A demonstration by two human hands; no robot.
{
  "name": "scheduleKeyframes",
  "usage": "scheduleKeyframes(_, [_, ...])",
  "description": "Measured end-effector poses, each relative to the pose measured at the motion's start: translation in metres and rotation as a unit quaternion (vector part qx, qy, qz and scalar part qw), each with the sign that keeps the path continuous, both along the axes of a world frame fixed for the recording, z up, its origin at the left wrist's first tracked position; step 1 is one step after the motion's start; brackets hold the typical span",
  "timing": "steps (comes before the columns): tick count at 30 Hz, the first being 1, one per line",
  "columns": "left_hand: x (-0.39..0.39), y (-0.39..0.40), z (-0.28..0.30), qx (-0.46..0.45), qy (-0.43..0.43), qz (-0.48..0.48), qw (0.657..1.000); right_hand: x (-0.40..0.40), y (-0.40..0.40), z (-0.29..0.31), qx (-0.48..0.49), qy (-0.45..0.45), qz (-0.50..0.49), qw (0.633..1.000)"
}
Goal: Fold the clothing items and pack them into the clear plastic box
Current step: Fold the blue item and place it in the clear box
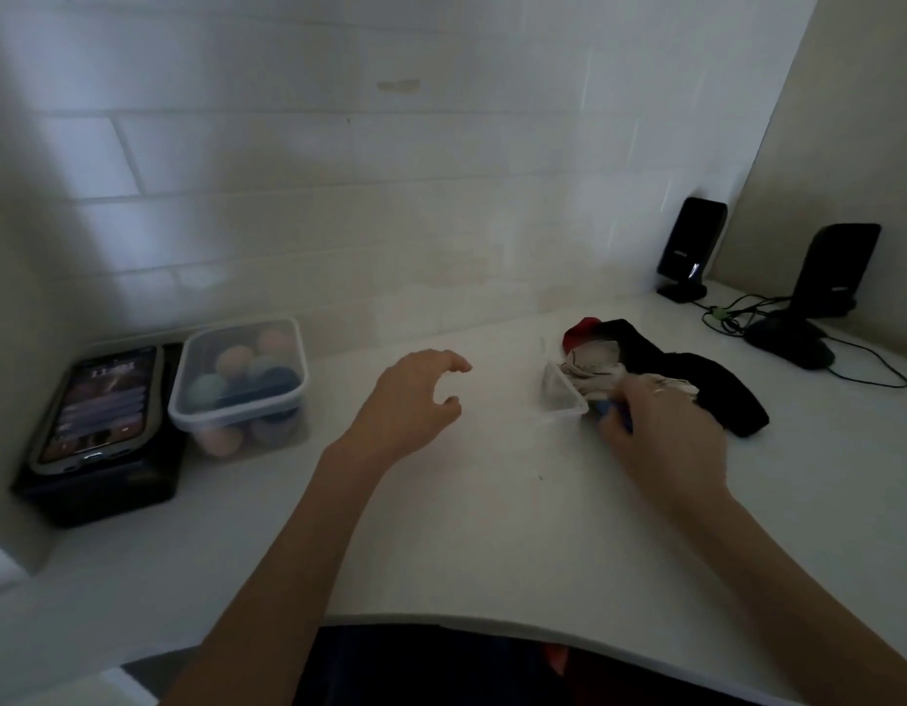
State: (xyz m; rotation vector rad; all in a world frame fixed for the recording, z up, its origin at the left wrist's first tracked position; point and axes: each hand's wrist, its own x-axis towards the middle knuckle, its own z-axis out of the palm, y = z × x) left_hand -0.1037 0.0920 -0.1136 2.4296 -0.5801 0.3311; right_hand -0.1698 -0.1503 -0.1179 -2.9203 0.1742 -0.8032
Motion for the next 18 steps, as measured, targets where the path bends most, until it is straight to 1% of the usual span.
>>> scheduleKeyframes(2, [0.002, -0.001, 0.004, 0.034, 0.015, -0.03, 0.999, 0.003, 0.001, 0.016, 0.021, -0.053, 0.019, 0.998])
scheduleKeyframes(3, [0.003, -0.001, 0.005, 0.05, 0.028, -0.045, 0.997, 0.006, 0.002, 0.025, 0.049, -0.075, 0.039, 0.995])
scheduleKeyframes(4, [0.004, 0.0, 0.007, 0.06, 0.041, -0.058, 0.996, 0.01, 0.003, 0.032, 0.096, -0.088, 0.076, 0.989])
scheduleKeyframes(6, [0.004, 0.001, 0.009, 0.058, 0.057, -0.078, 0.994, 0.02, 0.006, 0.045, 0.207, -0.09, 0.172, 0.959])
scheduleKeyframes(7, [0.005, 0.001, 0.01, 0.038, 0.058, -0.085, 0.994, 0.027, 0.008, 0.051, 0.243, -0.099, 0.209, 0.942])
scheduleKeyframes(9, [0.005, 0.0, 0.013, -0.039, 0.064, -0.081, 0.994, 0.045, 0.015, 0.06, 0.292, -0.119, 0.253, 0.914])
scheduleKeyframes(12, [0.008, -0.005, 0.024, -0.153, 0.122, -0.068, 0.978, 0.076, 0.033, 0.066, 0.394, -0.12, 0.298, 0.861])
scheduleKeyframes(14, [0.012, -0.01, 0.03, -0.177, 0.158, -0.093, 0.967, 0.092, 0.05, 0.066, 0.468, -0.091, 0.307, 0.824])
scheduleKeyframes(15, [0.015, -0.012, 0.033, -0.187, 0.166, -0.108, 0.962, 0.098, 0.058, 0.065, 0.491, -0.073, 0.307, 0.812])
scheduleKeyframes(16, [0.019, -0.013, 0.033, -0.209, 0.169, -0.115, 0.956, 0.102, 0.066, 0.064, 0.505, -0.056, 0.305, 0.806])
scheduleKeyframes(18, [0.025, -0.014, 0.035, -0.272, 0.166, -0.094, 0.943, 0.108, 0.079, 0.062, 0.53, -0.036, 0.305, 0.79])
